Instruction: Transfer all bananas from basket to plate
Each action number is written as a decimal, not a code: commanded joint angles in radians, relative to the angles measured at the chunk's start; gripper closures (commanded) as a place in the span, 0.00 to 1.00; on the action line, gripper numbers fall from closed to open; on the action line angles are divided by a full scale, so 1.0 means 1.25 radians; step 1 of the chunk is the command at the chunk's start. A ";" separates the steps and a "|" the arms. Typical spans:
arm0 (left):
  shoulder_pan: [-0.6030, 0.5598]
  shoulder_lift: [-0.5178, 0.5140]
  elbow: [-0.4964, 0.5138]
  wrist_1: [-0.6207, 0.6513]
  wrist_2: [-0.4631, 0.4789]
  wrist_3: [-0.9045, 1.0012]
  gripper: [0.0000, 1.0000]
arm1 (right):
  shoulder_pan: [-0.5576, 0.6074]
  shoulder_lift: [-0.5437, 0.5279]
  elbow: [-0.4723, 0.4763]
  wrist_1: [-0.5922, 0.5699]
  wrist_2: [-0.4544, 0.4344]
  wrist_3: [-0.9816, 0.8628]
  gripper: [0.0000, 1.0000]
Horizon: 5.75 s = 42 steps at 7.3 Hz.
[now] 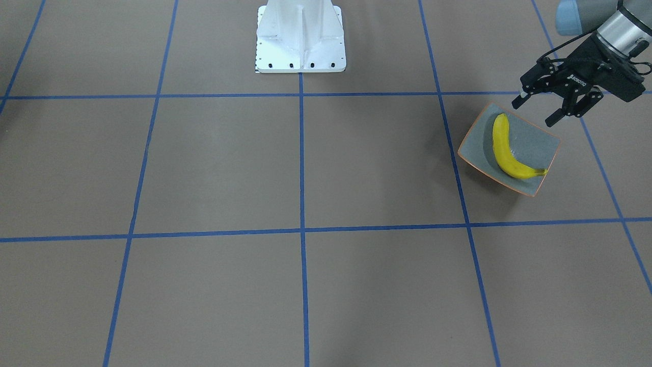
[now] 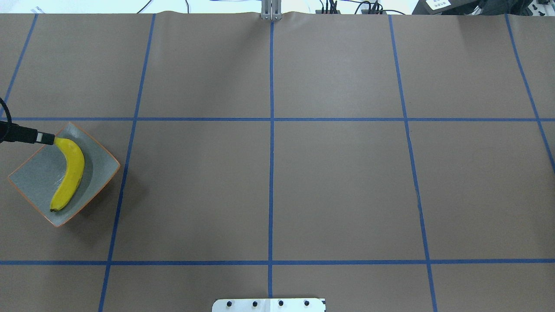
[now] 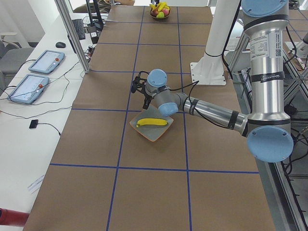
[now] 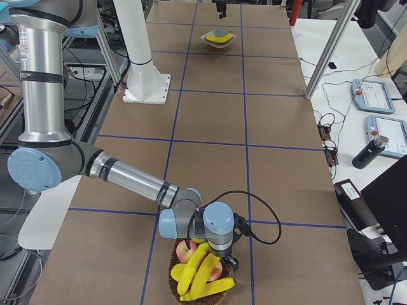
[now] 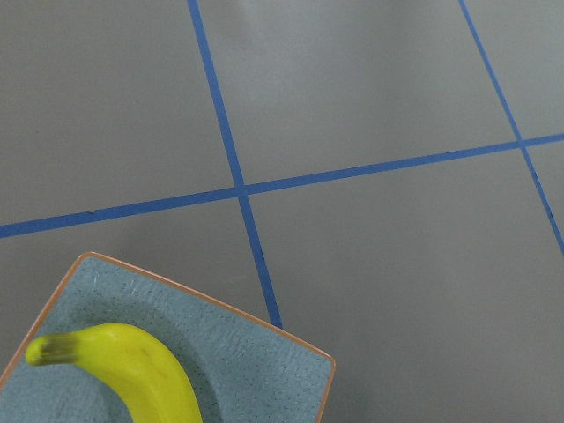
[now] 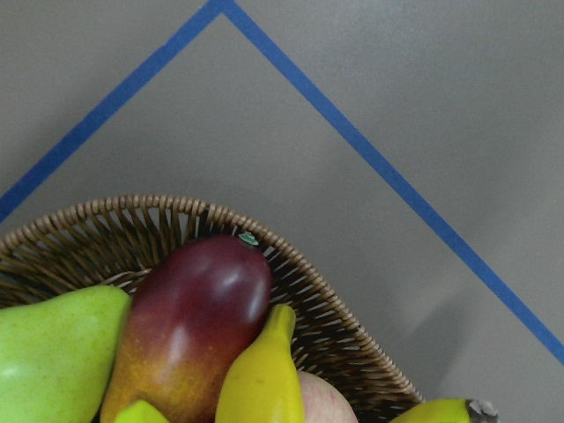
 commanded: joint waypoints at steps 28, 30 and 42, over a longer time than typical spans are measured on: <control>0.105 -0.242 0.015 0.002 0.001 -0.215 0.00 | -0.337 0.299 0.523 -0.221 0.027 1.349 1.00; 0.205 -0.359 0.035 -0.003 0.106 -0.299 0.00 | -0.405 0.345 0.524 -0.126 0.015 1.598 1.00; 0.404 -0.528 0.042 -0.086 0.210 -0.373 0.00 | -0.735 0.452 0.583 0.174 -0.088 1.870 1.00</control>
